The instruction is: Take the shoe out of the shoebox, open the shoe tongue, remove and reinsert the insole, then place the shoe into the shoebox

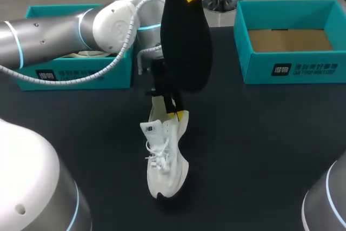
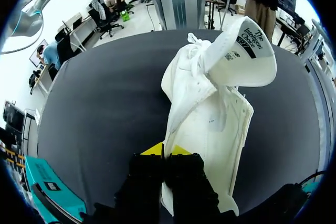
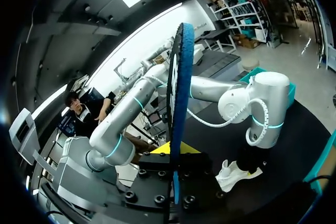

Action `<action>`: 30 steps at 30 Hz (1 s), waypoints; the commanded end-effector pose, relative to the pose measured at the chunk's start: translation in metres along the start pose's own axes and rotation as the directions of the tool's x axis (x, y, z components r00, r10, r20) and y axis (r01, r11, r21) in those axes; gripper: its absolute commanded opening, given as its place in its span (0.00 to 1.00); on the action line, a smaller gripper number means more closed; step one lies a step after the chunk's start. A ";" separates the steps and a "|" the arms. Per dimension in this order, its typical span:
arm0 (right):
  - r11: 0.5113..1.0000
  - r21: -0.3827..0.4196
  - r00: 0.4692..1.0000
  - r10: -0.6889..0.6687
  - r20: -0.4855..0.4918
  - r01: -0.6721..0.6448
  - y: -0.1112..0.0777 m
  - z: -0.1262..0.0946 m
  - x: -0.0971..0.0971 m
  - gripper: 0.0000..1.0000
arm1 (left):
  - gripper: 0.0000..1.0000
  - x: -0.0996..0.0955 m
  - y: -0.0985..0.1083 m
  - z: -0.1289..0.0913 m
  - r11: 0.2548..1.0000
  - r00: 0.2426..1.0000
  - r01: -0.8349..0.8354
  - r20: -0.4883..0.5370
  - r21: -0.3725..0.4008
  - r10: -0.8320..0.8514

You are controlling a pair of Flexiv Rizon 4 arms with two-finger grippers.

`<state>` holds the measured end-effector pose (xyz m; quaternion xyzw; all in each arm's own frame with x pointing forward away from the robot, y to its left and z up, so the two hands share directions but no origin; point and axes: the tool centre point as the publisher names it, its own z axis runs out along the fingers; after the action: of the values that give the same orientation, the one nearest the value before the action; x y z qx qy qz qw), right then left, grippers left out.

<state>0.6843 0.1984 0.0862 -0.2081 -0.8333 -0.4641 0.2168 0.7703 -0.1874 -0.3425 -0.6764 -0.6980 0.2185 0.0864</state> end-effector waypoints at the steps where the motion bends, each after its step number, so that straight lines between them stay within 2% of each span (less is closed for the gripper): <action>1: 1.000 0.004 1.000 0.009 -0.003 -0.009 0.001 0.003 -0.002 0.00 | 0.00 -0.008 -0.001 0.005 0.998 0.995 -0.053 -0.080 -0.015 0.052; 16: 1.000 0.004 1.000 0.009 -0.003 -0.009 0.001 0.003 -0.002 0.00 | 0.00 -0.005 0.004 0.014 0.998 0.996 0.057 -0.070 -0.041 -0.060; 19: 1.000 0.004 1.000 0.009 -0.003 -0.009 0.001 0.003 -0.002 0.00 | 0.00 -0.003 0.007 0.018 0.998 0.999 0.036 -0.010 -0.057 -0.037; 20: 1.000 0.004 1.000 0.009 -0.003 -0.009 0.001 0.003 -0.002 0.00 | 0.44 -0.003 0.008 0.019 0.997 1.000 0.025 -0.007 -0.073 -0.025; 21: 1.000 0.004 1.000 0.009 -0.003 -0.009 0.001 0.003 -0.002 0.00 | 1.00 -0.002 0.008 0.020 0.997 1.000 0.010 0.009 -0.080 -0.010; 26: 1.000 0.004 1.000 0.009 -0.003 -0.009 0.001 0.003 -0.002 0.00 | 1.00 -0.006 0.005 0.014 0.998 0.995 -0.005 0.100 -0.062 0.011; 30: 1.000 0.004 1.000 0.009 -0.003 -0.009 0.001 0.003 -0.002 0.00 | 1.00 -0.020 -0.001 -0.010 1.000 0.937 -0.023 0.350 0.005 0.020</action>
<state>0.6847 0.1997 0.0836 -0.2107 -0.8318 -0.4638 0.2204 0.7734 -0.2162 -0.3415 -0.6666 -0.7012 0.2512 0.0303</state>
